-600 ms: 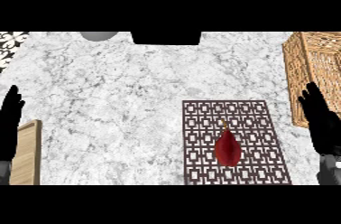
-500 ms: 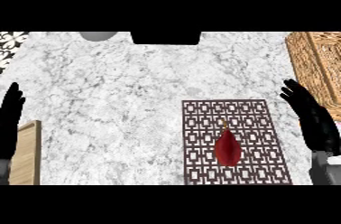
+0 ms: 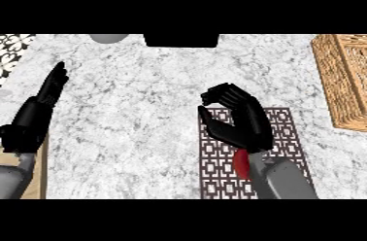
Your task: Pick the pear from the placemat and place it in the basket
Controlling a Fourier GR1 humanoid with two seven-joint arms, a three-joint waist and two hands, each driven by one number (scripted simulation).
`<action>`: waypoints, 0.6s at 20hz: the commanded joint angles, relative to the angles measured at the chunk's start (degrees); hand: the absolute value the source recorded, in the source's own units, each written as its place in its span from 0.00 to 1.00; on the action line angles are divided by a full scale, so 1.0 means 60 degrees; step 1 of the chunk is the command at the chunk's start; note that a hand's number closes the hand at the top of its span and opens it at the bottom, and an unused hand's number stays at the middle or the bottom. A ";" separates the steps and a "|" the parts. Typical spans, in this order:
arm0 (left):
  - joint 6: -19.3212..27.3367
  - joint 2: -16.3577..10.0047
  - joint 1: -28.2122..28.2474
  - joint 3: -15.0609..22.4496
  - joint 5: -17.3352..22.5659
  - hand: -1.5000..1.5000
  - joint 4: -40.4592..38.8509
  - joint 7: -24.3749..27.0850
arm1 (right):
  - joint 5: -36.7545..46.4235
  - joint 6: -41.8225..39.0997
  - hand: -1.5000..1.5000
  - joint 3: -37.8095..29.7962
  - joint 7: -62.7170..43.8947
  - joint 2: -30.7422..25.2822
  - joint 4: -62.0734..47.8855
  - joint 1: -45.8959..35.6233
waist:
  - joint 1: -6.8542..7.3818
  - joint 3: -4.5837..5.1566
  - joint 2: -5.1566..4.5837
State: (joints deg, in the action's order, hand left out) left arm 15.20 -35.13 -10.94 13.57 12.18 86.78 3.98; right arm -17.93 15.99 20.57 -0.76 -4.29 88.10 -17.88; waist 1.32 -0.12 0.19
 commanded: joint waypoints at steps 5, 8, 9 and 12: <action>-0.0080 0.0373 -0.0222 0.0421 -0.0245 0.50 -0.0057 -0.0192 | 0.4273 0.3705 0.00 0.2312 -0.2320 0.0022 -0.0510 -0.2086 | -0.0317 0.0103 0.0141; -0.0179 0.0100 -0.0194 0.0168 -0.0162 0.50 -0.0036 -0.0195 | 0.5110 0.2762 0.00 0.2098 -0.4252 -0.1704 -0.0931 -0.3020 | -0.0437 0.0141 0.0249; -0.0205 0.0066 -0.0187 0.0189 -0.0189 0.50 -0.0022 -0.0222 | 0.5366 0.2451 0.00 0.2084 -0.4849 -0.2051 -0.1142 -0.3394 | -0.0424 0.0139 0.0241; -0.0168 0.0138 -0.0130 0.0251 -0.0225 0.50 -0.0075 -0.0254 | 0.5487 0.0353 0.00 0.2643 -0.6372 -0.3164 -0.1220 -0.4212 | -0.0450 0.0152 0.0284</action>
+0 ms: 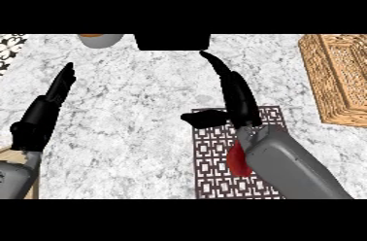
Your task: Pick the pear from the placemat and place it in the basket
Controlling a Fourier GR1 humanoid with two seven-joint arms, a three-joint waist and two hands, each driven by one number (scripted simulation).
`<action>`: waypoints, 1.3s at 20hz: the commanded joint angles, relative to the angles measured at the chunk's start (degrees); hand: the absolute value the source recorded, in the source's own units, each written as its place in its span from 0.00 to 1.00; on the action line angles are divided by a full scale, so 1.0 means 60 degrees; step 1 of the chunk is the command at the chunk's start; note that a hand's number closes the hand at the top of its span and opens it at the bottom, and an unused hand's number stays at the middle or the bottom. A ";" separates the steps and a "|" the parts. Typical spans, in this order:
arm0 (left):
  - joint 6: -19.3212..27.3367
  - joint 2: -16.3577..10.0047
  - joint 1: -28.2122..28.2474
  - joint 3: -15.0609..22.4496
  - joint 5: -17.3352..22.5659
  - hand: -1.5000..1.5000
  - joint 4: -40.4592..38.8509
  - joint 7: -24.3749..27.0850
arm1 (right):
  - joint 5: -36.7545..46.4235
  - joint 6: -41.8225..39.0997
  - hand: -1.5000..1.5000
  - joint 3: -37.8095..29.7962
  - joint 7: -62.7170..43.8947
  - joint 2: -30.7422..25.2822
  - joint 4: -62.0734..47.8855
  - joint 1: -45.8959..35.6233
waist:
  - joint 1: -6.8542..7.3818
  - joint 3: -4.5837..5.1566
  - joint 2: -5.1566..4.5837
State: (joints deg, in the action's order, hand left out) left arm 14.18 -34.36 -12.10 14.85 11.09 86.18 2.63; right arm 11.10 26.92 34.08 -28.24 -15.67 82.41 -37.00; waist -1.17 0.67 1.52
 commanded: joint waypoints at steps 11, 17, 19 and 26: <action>-0.0168 0.0182 -0.0286 -0.0018 0.0009 0.50 0.0112 -0.0146 | -0.3485 -0.8677 0.00 0.0207 -0.5852 -0.2170 0.0459 -0.3925 | 0.0154 -0.0080 -0.0176; -0.0319 0.0288 -0.0369 -0.0250 -0.0074 0.50 -0.0167 0.0021 | -0.4673 -0.9101 0.00 0.0276 -0.6915 -0.2543 0.0583 -0.3672 | 0.0084 -0.0097 -0.0213; -0.0577 -0.0019 -0.0463 -0.0590 0.0034 0.50 -0.0337 -0.0022 | -0.4917 -0.9141 0.00 0.0391 -0.7076 -0.2613 0.0732 -0.3796 | 0.0121 -0.0096 -0.0212; -0.0483 0.0384 -0.0192 -0.0457 -0.0356 0.50 -0.0068 -0.0031 | -0.4711 -0.9273 0.00 0.0770 -0.6317 -0.2966 0.0398 -0.3135 | 0.0209 -0.0104 -0.0236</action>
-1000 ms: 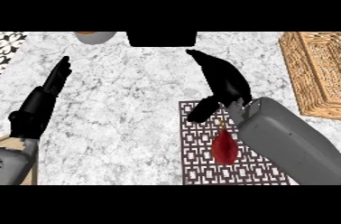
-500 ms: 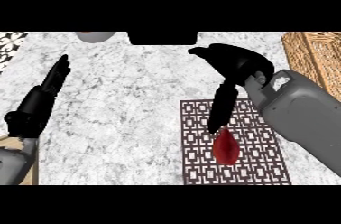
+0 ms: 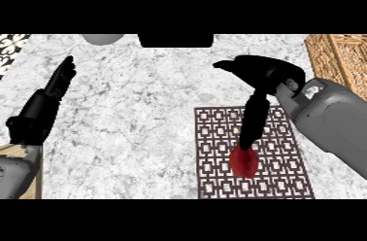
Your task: Pick the pear from the placemat and place it in the basket
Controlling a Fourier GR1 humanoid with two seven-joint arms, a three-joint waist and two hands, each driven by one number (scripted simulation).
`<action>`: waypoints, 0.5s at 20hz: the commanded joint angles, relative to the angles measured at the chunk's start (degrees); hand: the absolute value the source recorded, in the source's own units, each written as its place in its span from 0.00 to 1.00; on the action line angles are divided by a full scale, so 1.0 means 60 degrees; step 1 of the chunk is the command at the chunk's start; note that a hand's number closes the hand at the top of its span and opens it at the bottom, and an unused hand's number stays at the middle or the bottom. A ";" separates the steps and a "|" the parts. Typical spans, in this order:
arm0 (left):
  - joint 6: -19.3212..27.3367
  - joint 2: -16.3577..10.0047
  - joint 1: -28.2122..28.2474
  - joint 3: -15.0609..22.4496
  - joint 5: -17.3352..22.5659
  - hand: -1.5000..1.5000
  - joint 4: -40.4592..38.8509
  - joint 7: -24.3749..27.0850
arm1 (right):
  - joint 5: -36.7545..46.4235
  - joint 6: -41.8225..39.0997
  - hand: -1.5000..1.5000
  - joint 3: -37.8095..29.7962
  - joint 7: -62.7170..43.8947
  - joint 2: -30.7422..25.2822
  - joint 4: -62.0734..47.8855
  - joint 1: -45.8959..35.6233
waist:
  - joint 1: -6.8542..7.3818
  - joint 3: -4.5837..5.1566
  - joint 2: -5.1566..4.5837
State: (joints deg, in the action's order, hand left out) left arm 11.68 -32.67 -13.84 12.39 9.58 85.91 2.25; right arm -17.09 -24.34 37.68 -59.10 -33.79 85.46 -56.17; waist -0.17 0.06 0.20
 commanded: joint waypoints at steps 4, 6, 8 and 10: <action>0.0082 0.0206 0.0099 0.0039 -0.0401 0.50 0.0335 -0.0208 | 0.0561 -0.0741 0.00 0.0833 -0.0661 0.0083 -0.0264 0.0714 | 0.0058 -0.0008 -0.0015; -0.0189 0.0297 0.0012 -0.0089 -0.0317 0.50 -0.0198 0.0098 | 0.0666 -0.0490 0.00 0.1073 -0.0931 0.0316 -0.0106 0.0974 | -0.0019 -0.0002 -0.0022; -0.0254 0.0106 0.0476 -0.0270 -0.0202 0.50 0.0437 0.0127 | 0.0797 -0.0659 0.00 0.1296 -0.0702 0.0155 -0.0242 0.1349 | 0.0068 -0.0005 -0.0004; -0.0350 0.0260 0.0233 -0.0242 -0.0310 0.50 0.0237 -0.0017 | 0.0880 -0.0787 0.00 0.1163 -0.0925 0.0514 -0.0645 0.1025 | 0.0069 -0.0004 -0.0023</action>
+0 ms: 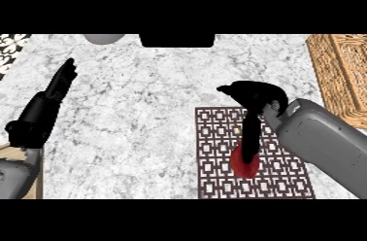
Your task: Pick the pear from the placemat and place it in the basket
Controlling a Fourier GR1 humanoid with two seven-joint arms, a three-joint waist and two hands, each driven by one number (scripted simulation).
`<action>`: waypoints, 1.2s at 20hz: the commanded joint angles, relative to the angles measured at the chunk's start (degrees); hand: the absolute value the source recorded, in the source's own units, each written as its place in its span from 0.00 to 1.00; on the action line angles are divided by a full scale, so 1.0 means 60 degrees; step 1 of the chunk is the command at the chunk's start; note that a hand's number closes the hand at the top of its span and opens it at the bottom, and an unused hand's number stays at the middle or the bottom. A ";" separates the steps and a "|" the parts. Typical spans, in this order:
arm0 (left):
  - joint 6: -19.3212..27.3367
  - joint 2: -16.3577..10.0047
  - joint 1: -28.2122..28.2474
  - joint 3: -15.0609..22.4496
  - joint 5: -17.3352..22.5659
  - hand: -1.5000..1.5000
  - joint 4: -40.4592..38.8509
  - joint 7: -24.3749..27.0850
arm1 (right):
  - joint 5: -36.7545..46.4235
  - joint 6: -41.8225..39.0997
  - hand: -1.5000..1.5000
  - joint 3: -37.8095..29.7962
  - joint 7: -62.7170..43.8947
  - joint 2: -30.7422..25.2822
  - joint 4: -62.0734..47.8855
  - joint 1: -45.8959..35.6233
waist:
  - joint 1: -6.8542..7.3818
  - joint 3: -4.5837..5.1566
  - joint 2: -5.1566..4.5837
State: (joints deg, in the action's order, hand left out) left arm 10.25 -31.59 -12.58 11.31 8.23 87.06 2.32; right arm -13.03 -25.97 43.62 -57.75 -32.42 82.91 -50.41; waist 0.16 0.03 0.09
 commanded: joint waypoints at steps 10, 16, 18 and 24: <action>-0.0694 0.0504 -0.0469 -0.0615 -0.0416 0.50 -0.0908 0.0168 | 0.2041 -0.0304 0.00 -0.0087 -0.0360 0.0621 0.0202 0.1457 | -0.0064 -0.0001 -0.0025; -0.0405 0.1014 0.0092 -0.0499 -0.1025 0.50 0.0328 -0.0417 | 0.3413 -0.0497 0.00 -0.0446 0.0373 0.1266 -0.0264 0.2092 | -0.0002 -0.0005 -0.0017; -0.0954 0.0463 0.0261 -0.1063 -0.0722 0.50 0.0570 -0.0425 | 0.3517 -0.0305 0.00 -0.0446 -0.0259 0.1323 0.0742 0.2667 | -0.0024 -0.0004 0.0005; -0.0979 0.1290 0.0080 -0.1061 -0.1245 0.50 0.0257 -0.0404 | 0.4360 -0.0843 0.00 -0.1444 0.0586 0.1545 0.0219 0.3078 | -0.0018 -0.0005 -0.0012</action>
State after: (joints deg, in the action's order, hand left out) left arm 4.97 -25.66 -11.11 5.58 1.89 88.36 1.19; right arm 10.55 -28.09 37.92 -52.30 -24.94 84.84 -32.92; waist 0.03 0.01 0.04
